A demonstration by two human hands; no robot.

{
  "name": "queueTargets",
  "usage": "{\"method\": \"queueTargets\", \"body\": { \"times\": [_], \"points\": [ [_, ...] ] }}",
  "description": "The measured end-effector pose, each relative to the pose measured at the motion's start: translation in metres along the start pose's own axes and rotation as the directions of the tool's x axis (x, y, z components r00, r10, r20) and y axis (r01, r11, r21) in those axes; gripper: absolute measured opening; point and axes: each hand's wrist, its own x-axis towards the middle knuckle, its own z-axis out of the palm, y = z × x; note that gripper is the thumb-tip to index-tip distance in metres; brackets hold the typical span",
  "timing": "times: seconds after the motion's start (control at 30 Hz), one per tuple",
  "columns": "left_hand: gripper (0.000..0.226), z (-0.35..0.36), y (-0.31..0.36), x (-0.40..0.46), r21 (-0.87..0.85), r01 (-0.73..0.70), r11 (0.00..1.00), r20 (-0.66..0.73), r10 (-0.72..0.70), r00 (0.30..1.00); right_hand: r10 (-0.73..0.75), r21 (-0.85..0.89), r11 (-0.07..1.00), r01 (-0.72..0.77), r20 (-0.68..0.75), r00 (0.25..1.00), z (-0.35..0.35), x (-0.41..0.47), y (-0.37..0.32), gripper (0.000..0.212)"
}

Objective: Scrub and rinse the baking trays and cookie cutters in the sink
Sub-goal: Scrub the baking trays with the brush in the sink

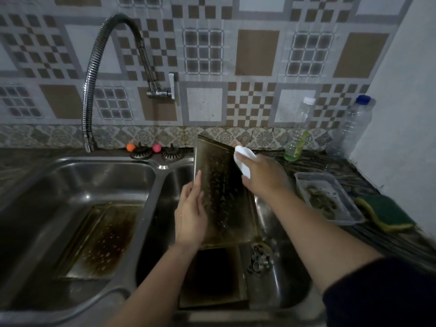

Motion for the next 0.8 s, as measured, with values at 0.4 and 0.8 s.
{"method": "queueTargets", "body": {
  "times": [0.4, 0.8],
  "points": [
    [0.054, -0.01, 0.002, 0.003, 0.174, 0.062, 0.983, -0.105, -0.044, 0.993, 0.155, 0.692, 0.671, -0.266, 0.22, 0.963, 0.026, -0.077, -0.013, 0.069],
    [0.089, 0.001, 0.046, -0.019, 0.468, -0.105, 0.877, 0.132, 0.048, 0.99, 0.403, 0.761, 0.586, -0.278, 0.024, 0.915, -0.071, -0.005, -0.048, 0.097]
  ]
}}
